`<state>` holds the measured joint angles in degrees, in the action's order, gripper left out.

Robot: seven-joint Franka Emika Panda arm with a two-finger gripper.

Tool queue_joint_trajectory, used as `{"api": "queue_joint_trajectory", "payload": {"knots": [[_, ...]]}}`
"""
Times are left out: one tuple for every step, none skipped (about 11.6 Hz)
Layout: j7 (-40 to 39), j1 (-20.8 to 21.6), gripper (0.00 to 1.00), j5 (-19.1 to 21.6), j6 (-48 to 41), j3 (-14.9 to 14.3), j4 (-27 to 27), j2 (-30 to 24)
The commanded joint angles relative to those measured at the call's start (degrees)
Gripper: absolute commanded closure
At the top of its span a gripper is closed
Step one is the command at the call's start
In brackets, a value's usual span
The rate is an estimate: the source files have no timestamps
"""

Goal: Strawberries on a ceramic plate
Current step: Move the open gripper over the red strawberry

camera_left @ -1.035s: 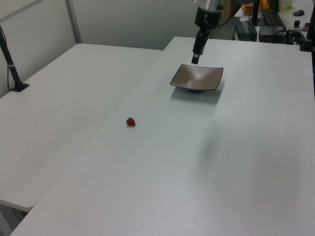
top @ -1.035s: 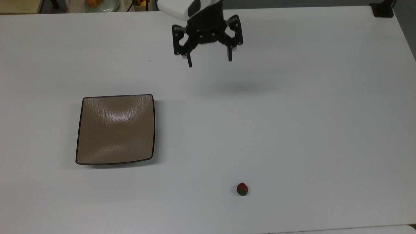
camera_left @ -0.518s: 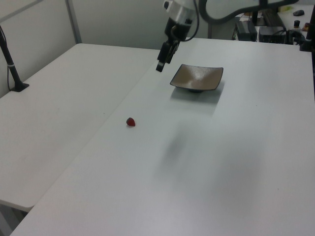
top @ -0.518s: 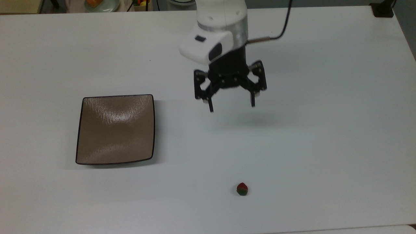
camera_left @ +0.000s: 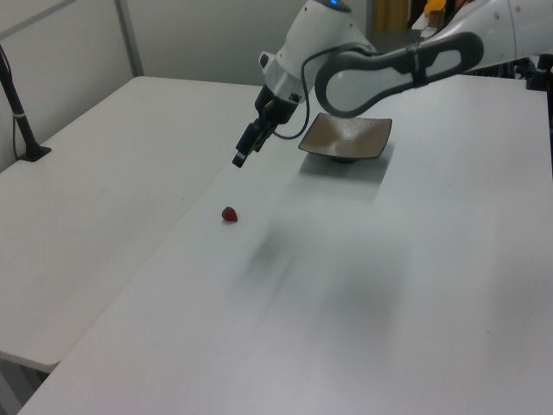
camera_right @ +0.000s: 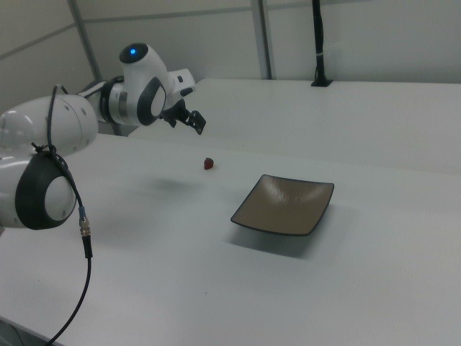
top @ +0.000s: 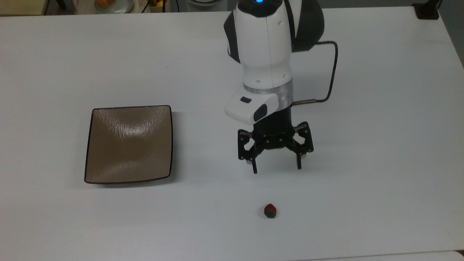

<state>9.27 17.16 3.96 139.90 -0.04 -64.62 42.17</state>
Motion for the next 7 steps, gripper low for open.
{"api": "queue_joint_trajectory", "payload": {"knots": [[0.9,2.0,0.00,0.5,7.9,-2.3,2.1,4.3],[0.9,2.1,0.00,0.5,10.1,-2.9,2.1,5.5],[0.9,2.4,0.00,0.4,11.8,-3.0,2.1,6.7],[0.9,3.2,0.00,0.3,14.8,-4.2,2.1,8.8],[0.9,3.6,0.00,0.3,16.5,-4.7,2.1,9.8],[0.9,4.1,0.00,0.3,19.2,-5.1,2.1,11.2],[0.9,4.1,0.00,0.3,20.7,-5.2,2.1,12.1]]}}
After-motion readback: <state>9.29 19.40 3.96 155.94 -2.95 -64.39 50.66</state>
